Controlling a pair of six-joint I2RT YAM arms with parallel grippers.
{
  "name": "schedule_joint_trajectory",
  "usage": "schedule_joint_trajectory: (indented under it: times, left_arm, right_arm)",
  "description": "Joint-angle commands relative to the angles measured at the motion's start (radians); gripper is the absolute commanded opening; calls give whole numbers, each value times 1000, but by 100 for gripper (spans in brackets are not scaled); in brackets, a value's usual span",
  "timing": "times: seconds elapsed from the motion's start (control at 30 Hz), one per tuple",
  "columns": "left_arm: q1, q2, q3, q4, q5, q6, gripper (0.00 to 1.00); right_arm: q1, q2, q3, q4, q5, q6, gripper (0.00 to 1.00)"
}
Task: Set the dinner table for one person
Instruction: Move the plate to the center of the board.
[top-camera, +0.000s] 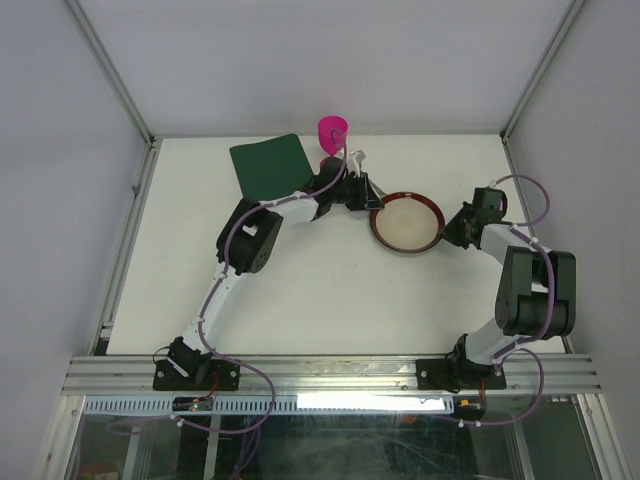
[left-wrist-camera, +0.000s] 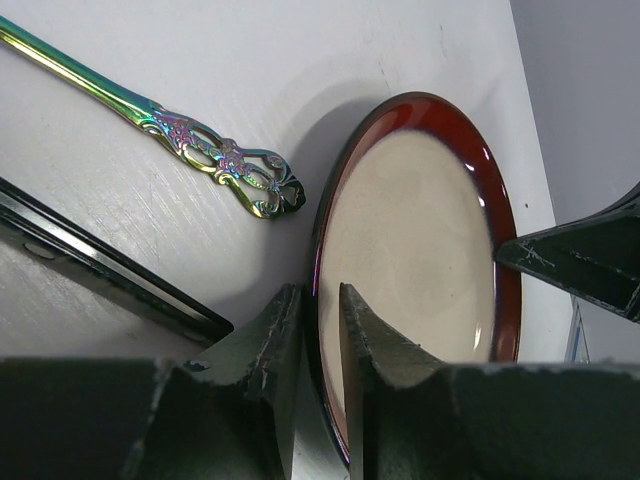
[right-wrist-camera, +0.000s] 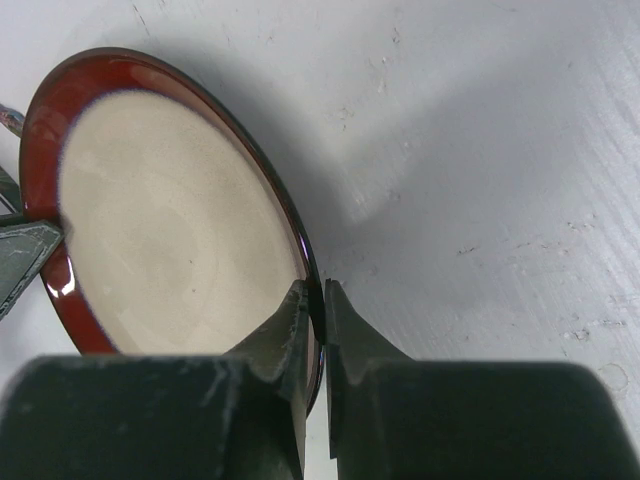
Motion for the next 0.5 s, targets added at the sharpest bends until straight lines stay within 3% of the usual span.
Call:
schedule_joint_trajectory:
  times: [0.0,0.47]
  left_arm:
    - [-70,-80,-8,-11,84,-3,21]
    - [-92,-59,28,-6,111,-19,22]
  right_arm:
    - [14,-24,58,80,-51,22,0]
    - [14,-32,71,35,-2,3,0]
